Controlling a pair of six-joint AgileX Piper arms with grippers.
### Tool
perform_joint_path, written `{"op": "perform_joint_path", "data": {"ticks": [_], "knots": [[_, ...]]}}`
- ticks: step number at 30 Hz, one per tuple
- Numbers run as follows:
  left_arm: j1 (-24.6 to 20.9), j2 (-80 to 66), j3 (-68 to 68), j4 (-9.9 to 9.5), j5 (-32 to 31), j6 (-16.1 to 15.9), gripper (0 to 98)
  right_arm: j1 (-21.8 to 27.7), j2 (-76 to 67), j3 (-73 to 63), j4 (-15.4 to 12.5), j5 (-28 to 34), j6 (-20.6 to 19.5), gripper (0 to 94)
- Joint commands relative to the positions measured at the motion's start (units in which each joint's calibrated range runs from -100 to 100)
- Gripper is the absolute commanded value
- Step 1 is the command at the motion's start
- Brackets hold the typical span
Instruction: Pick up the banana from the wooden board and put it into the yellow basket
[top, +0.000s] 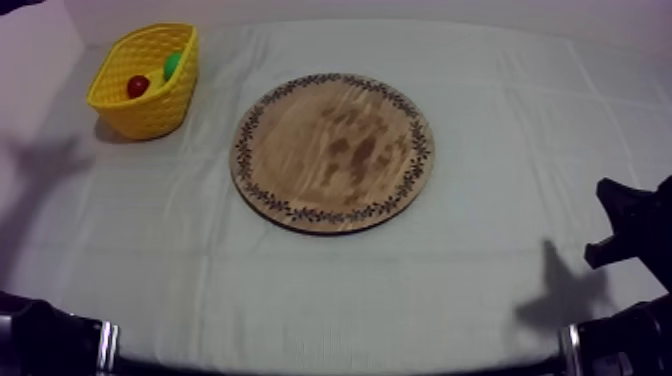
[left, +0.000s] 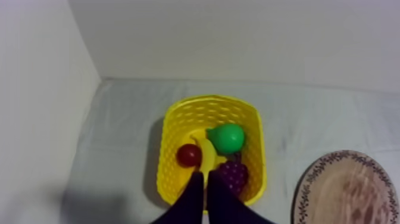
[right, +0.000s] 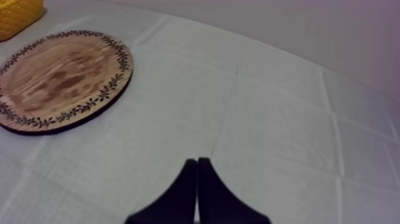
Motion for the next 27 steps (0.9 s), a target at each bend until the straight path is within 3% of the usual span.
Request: {"op": "perform_joint_path", "data": {"ticks": [1, 18, 22, 27], "knots": [[0.2, -11.8, 8.0, -0.14, -2.3, 0.8, 0.0, 0.0, 0.0, 0.0, 0.0, 0.0, 0.0, 0.3], [0.7, -49.3, 48.0, -0.34, -23.1, 0.3, 0.0, 0.0, 0.0, 0.0, 0.0, 0.0, 0.0, 0.3], [0.9, -56.1, 57.3, -2.31, -28.8, 3.4, 0.0, 0.0, 0.0, 0.0, 0.0, 0.0, 0.0, 0.3], [1.2, -62.5, 65.3, -3.21, -31.4, 4.3, 0.0, 0.0, 0.0, 0.0, 0.0, 0.0, 0.0, 0.3]]}}
